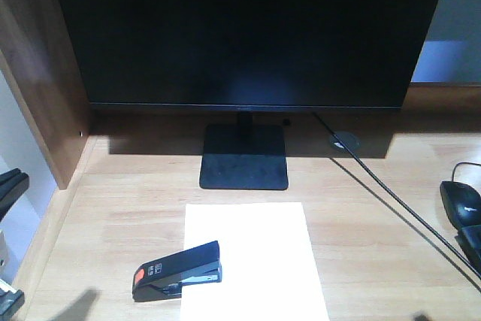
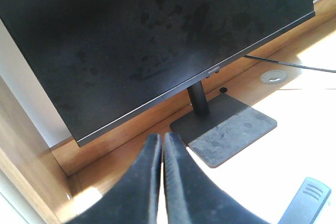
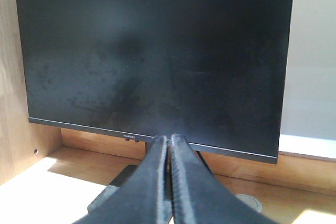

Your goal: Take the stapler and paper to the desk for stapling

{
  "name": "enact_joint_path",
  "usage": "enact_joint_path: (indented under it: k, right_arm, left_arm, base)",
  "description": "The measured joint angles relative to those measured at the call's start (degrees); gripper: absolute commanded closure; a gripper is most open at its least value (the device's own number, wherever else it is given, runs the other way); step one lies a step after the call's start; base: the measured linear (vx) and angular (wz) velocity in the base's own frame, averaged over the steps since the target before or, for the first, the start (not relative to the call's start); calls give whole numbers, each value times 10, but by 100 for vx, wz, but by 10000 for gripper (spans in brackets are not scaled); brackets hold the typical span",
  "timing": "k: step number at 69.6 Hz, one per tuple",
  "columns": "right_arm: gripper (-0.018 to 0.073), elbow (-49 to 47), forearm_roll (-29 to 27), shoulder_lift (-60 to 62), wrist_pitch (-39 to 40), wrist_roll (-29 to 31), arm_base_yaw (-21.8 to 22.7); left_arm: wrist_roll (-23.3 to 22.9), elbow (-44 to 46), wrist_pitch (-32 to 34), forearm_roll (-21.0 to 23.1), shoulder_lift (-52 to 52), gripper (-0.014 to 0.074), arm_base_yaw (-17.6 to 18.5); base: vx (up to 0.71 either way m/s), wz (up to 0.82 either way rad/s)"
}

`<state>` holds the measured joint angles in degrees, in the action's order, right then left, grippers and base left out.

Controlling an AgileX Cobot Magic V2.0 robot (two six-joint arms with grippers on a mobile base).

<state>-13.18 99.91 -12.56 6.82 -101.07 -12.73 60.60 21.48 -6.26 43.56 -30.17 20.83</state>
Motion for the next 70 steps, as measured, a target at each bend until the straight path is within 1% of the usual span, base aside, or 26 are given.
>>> enact_joint_path:
  k: [11,15,18,20,23,24,26,27,29,32,37,42,45,50,60,66,70]
  right_arm:
    - [566,0,0,0,0,0,0]
    - [566,0,0,0,0,0,0]
    - [566,0,0,0,0,0,0]
    - [566,0,0,0,0,0,0]
    - [566,0,0,0,0,0,0]
    - [566,0,0,0,0,0,0]
    - [566,0,0,0,0,0,0]
    - [566,0,0,0,0,0,0]
    - [566,0,0,0,0,0,0]
    - [566,0,0,0,0,0,0]
    - [566,0,0,0,0,0,0]
    - [566,0,0,0,0,0,0]
    - [566,0,0,0,0,0,0]
    - [566,0,0,0,0,0,0]
    - [566,0,0,0,0,0,0]
    - [566,0,0,0,0,0,0]
    - [566,0,0,0,0,0,0]
  left_arm:
    - [-5,0,0,0,0,603,0]
    - [-19,0,0,-3,0,603,0]
    - [-43,0,0,-19,0,603,0]
    - [-69,0,0,-32,0,603,0]
    - [-116,0,0,-64,0,603,0]
    - [-140,0,-1,-81,0,603,0]
    - [-174,0,-2,-105,0,603,0]
    - [-202,0,-3,-124,0,603,0]
    - [-239,0,-4,-151,0,603,0]
    - [-305,0,-5,-206,0,603,0]
    - [-414,0,-7,-277,0,603,0]
    - [-494,0,-9,-333,0,603,0]
    - [-530,0,-9,-359,0,603,0]
    - [-559,0,-9,-380,1,603,0]
    - [-571,0,-13,-389,30,603,-1]
    - [-572,0,-33,-390,62,603,-17]
    - [-574,0,-56,-388,88,603,-38]
  base:
    - [0,0]
    - [0,0]
    - [0,0]
    - [0,0]
    - [0,0]
    - [0,0]
    - [0,0]
    - [0,0]
    - [0,0]
    - [0,0]
    - [0,0]
    - [0,0]
    - [0,0]
    - [0,0]
    - [0,0]
    - [0,0]
    - [0,0]
